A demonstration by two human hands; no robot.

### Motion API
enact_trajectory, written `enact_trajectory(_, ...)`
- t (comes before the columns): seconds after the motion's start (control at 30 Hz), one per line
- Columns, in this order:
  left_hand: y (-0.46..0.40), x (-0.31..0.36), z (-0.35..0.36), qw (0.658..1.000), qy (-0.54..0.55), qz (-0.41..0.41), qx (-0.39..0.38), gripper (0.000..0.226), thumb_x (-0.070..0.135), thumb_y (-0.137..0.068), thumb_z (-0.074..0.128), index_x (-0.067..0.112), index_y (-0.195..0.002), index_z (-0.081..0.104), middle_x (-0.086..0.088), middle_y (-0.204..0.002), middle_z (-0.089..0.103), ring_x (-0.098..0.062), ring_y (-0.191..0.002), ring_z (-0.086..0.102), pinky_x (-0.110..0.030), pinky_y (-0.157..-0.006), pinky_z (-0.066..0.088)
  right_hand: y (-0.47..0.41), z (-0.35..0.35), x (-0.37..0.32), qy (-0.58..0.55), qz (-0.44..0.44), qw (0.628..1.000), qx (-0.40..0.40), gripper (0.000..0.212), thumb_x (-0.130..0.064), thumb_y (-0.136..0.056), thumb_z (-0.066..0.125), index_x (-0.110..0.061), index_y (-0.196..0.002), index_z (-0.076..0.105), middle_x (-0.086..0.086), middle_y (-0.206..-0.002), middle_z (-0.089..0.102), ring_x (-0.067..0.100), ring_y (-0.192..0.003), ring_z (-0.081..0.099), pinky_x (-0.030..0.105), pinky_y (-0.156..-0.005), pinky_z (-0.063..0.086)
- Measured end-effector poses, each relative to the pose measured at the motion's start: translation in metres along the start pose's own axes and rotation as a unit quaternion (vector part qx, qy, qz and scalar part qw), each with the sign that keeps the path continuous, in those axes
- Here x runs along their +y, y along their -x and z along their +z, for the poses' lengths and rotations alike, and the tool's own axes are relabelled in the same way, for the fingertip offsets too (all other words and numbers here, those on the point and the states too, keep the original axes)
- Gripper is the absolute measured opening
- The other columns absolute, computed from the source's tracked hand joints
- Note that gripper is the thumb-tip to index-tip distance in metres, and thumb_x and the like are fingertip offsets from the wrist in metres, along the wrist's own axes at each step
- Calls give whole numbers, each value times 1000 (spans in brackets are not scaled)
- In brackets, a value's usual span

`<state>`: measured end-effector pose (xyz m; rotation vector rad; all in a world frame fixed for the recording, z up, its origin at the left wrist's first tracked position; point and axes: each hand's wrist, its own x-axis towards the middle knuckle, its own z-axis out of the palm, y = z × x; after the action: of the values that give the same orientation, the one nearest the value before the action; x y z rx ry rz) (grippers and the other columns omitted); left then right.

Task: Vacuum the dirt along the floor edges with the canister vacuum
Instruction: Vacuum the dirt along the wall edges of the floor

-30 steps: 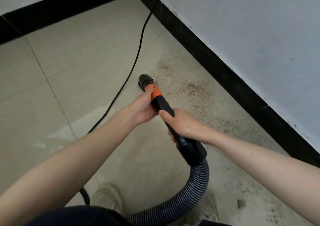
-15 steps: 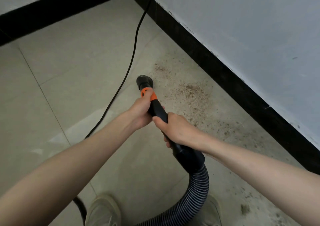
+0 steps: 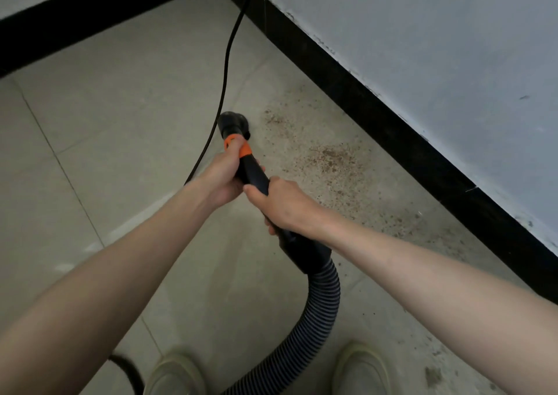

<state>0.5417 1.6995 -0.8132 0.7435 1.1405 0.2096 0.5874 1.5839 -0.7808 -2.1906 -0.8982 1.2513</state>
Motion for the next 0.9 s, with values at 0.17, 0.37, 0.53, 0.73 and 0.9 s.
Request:
enact_trajectory(0.17, -7, 4, 10, 999, 4, -25, -23, 33, 40, -96, 47, 8, -90, 44, -8, -70, 50, -18, -61, 53, -33, -68, 48, -6, -7, 4, 4, 13, 1000, 16, 37, -44, -98, 46, -8, -90, 48, 13, -75, 65, 26, -53, 65, 34, -54, 54)
enact_trajectory(0.37, 19, -33, 9, 998, 39, -38, -43, 33, 42, -97, 45, 10, -91, 43, -8, -74, 51, -19, -65, 53, -34, -73, 50, 29, 1, 23, 58, 44, 997, 6, 39, -50, -97, 45, -11, -97, 45, 7, -73, 61, 27, -60, 68, 35, -56, 55)
enact_trajectory(0.53, 38, -52, 6, 996, 47, -51, -49, 34, 44, -98, 43, 10, -94, 45, -8, -72, 53, -20, -65, 54, -34, -72, 50, 55, 4, 28, 71, 47, 996, -15, 41, -52, -96, 44, -10, -98, 47, 11, -82, 65, 29, -68, 70, 44, -66, 58)
enact_trajectory(0.73, 45, -55, 12, 993, 62, -71, -64, 32, 43, -97, 45, 12, -94, 44, -8, -73, 52, -20, -65, 53, -34, -73, 49, 61, 6, 32, 91, 61, 994, 0, 42, -51, -96, 44, -10, -99, 44, 12, -89, 64, 33, -80, 68, 38, -68, 55)
enact_trajectory(0.9, 29, -38, 24, 998, 42, -35, -29, 36, 42, -96, 49, 7, -86, 45, -8, -68, 51, -19, -59, 52, -32, -64, 48, 39, -1, 20, 95, 59, 993, 31, 41, -50, -97, 44, -9, -95, 44, 13, -84, 65, 33, -74, 70, 40, -66, 56)
